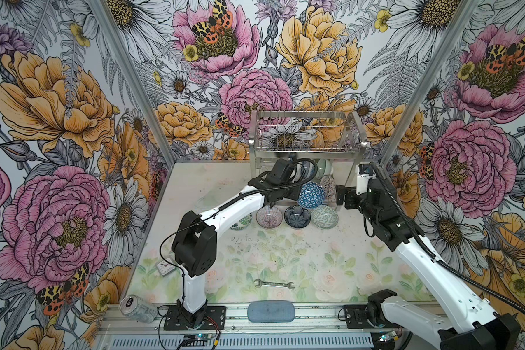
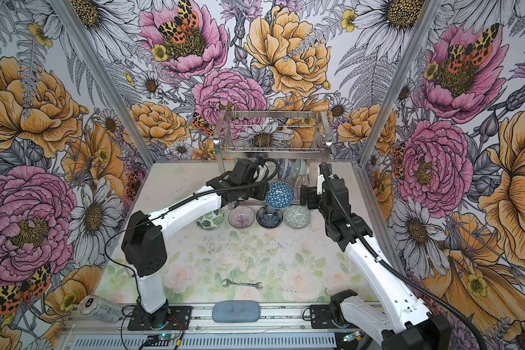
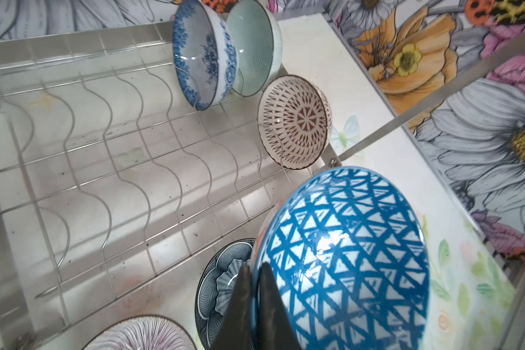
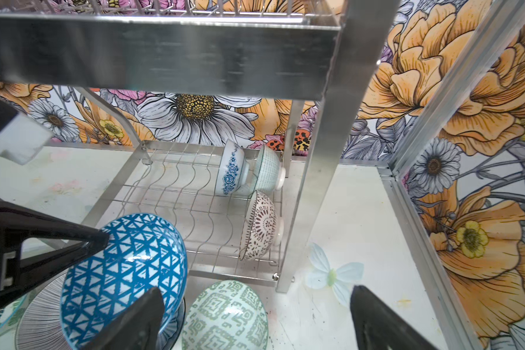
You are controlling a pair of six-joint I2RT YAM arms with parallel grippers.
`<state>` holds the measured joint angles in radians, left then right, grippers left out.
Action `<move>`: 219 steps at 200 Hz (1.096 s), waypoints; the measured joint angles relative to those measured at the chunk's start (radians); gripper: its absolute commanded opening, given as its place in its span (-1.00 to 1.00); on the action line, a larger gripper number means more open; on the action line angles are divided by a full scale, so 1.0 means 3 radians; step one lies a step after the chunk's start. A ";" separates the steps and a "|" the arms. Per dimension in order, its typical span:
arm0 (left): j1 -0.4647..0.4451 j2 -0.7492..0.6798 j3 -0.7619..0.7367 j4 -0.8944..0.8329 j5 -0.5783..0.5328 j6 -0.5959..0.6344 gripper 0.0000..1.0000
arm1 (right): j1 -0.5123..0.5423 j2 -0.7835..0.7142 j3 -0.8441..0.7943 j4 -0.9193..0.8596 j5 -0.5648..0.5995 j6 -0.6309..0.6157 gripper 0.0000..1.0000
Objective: Load the bowls into the dish rack
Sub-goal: 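Move the right gripper to the raised bowl's rim while the left holds it, then close the right gripper on the bowl rim while the left gripper releases and withdraws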
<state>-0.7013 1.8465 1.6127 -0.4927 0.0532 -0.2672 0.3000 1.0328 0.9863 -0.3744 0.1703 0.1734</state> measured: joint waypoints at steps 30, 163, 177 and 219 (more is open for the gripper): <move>0.0061 -0.0229 -0.0301 0.0168 -0.0003 -0.0090 -1.00 | 0.0034 0.0103 0.0070 0.0004 -0.0189 0.0159 0.95; 0.0061 -0.0736 -0.1072 0.1251 -0.0303 -0.0393 -1.00 | 0.0518 0.0843 0.0089 0.0413 -0.0523 0.1082 0.34; 0.0060 -0.0753 -0.1120 0.1279 -0.0303 -0.0413 -1.00 | 0.0518 0.0913 0.0089 0.0495 -0.0521 0.1194 0.22; 0.0032 -0.0769 -0.1174 0.1356 -0.0306 -0.0426 -1.00 | 0.0571 0.1122 0.0089 0.0787 -0.0534 0.1413 -0.14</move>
<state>-0.6918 1.6157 1.2606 -0.0860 -0.0387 -0.3950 0.4713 1.3693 1.0130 -0.1383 0.0101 0.5972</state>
